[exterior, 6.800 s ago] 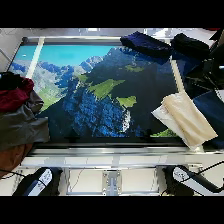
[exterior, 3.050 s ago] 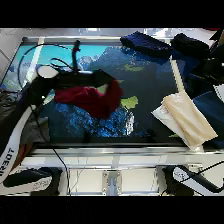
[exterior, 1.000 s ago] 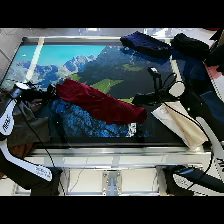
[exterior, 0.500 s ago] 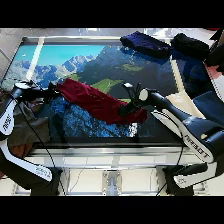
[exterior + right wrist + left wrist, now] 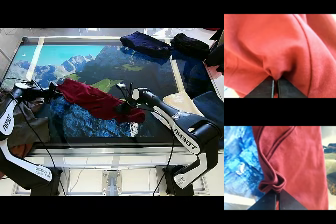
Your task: Fold the shirts.
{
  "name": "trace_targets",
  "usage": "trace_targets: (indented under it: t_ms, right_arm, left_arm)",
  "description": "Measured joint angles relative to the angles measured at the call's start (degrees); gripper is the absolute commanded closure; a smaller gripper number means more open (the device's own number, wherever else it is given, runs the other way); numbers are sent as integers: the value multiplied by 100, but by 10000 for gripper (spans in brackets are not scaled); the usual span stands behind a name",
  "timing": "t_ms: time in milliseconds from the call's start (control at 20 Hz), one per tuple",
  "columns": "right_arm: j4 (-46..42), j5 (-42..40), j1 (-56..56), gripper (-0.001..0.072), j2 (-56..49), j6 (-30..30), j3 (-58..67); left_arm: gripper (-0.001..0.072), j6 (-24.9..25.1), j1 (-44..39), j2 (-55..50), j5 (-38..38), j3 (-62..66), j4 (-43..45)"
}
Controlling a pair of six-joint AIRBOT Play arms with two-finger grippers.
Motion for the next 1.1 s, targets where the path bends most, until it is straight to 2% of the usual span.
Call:
trace_targets:
  t_ms: [150,350,550,700,900,1100]
  right_arm:
    - [-66,437,4,689,170,0,540]
    - [-407,1777,4,689,800,0,1683]
    - [-581,3294,4,689,1613,9,2806]
    - [-590,3945,4,689,2236,114,3451]
    - [-649,4269,4,691,2765,188,3849]
    - [-791,4378,-24,691,2706,188,3641]
  left_arm:
    - [696,240,105,271,-76,0,-251]
    - [697,579,463,1119,-308,0,-621]
    - [696,807,994,2490,-813,0,-763]
    - [697,1137,1311,3764,-1325,0,-780]
    - [697,1397,1327,5071,-1768,0,-57]
    - [697,1191,1147,5541,-2444,-400,896]
